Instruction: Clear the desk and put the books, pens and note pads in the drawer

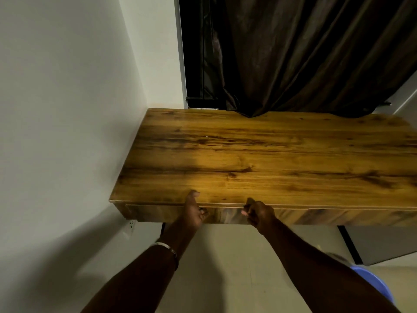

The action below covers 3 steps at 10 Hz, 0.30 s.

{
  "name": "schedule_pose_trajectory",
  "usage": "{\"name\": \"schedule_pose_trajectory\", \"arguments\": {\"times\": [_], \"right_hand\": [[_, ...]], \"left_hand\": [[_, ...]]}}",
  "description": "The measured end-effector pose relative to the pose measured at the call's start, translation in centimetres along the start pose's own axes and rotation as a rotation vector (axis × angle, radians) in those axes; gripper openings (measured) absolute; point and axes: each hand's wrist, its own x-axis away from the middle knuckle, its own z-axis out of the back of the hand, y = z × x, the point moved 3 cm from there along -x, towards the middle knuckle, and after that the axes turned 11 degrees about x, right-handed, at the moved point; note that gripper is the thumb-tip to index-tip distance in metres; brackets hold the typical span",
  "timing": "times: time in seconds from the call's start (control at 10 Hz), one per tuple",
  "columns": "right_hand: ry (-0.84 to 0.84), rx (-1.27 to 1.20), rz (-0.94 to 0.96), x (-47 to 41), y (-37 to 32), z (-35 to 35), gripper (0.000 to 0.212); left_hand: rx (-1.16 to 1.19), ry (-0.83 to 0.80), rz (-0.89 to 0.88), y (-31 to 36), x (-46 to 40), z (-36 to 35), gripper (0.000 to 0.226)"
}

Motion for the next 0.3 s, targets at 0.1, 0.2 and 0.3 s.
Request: {"name": "schedule_pose_trajectory", "arguments": {"times": [0.1,0.2,0.3], "right_hand": [[0.043,0.055,0.052,0.0,0.2,0.0,0.009],[0.059,0.245,0.166,0.3,-0.6,-0.3,0.018],[0.131,0.547,0.292,1.9,-3.4,-0.7,0.022]], "left_hand": [[-0.096,0.007,0.021,0.1,-0.2,0.4,0.058],[-0.433,0.053,0.083,1.1,0.4,1.3,0.051],[-0.678,-0.077,0.163,3.2,1.7,0.0,0.051]]}}
